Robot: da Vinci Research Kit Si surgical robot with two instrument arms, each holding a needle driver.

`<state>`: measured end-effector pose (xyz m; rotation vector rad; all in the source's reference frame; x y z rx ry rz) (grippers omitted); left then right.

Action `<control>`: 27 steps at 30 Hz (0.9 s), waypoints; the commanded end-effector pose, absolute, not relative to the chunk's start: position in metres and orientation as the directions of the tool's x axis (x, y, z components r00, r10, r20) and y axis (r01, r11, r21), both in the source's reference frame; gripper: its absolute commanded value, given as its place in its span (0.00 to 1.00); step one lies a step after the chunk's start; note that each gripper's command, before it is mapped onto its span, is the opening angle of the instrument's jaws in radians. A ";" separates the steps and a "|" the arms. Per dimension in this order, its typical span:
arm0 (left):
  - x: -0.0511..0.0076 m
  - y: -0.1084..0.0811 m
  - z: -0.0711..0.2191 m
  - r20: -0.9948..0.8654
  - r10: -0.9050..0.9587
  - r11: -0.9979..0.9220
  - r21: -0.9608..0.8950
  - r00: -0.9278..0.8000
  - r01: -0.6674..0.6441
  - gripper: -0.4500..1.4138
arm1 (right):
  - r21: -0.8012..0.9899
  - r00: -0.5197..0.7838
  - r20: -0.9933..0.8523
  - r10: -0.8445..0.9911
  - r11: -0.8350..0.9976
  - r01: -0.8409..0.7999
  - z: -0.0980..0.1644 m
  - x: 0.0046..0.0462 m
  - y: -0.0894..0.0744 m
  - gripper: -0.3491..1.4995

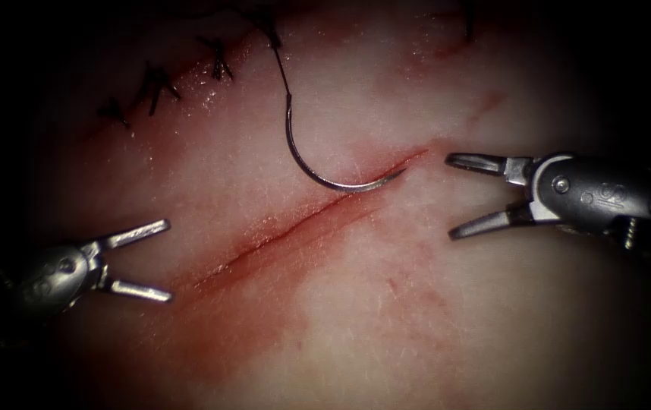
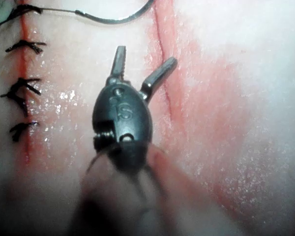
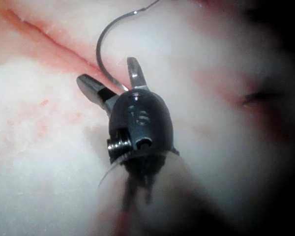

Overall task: Wound Closure
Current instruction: Pick up needle with left tool

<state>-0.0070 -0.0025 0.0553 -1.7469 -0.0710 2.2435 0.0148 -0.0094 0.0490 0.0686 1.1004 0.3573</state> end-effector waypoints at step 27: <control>-0.0254 -0.002 0.057 -0.845 0.257 -0.901 -0.034 -0.469 -0.433 0.49 | 0.232 0.403 -0.859 0.315 0.942 -0.243 0.049 0.0143 -0.009 0.70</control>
